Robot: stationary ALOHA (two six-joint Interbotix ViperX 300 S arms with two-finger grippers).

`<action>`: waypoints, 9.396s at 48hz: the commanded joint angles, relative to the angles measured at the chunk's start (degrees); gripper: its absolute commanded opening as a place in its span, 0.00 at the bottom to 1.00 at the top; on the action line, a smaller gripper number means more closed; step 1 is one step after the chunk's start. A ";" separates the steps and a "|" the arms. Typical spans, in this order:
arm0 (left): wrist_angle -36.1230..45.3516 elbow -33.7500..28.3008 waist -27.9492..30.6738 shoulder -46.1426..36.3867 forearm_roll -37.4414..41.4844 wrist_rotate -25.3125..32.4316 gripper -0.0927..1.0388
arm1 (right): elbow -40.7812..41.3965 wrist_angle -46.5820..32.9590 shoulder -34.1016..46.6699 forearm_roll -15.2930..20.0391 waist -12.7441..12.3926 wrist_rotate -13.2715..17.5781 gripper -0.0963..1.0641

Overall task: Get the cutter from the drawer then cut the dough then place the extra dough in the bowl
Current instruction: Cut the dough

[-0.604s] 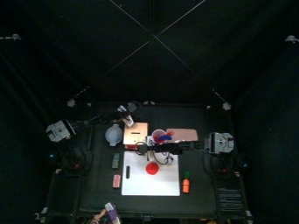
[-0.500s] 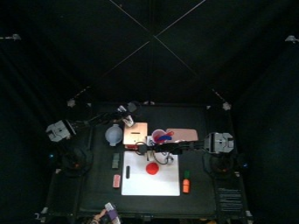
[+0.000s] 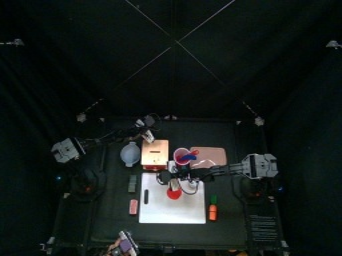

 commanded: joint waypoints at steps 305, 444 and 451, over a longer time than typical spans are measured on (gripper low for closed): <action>-49.66 12.83 -55.28 12.22 -32.61 13.27 0.84 | 30.50 -45.35 -3.52 6.77 0.79 -0.97 0.73; -35.33 5.80 -53.79 8.26 -35.16 15.56 0.60 | 22.41 -21.27 -5.98 13.62 6.50 -0.88 0.52; -35.42 4.92 -53.70 8.88 -33.66 15.56 0.71 | 21.62 -20.65 -5.80 14.06 6.50 -0.44 0.60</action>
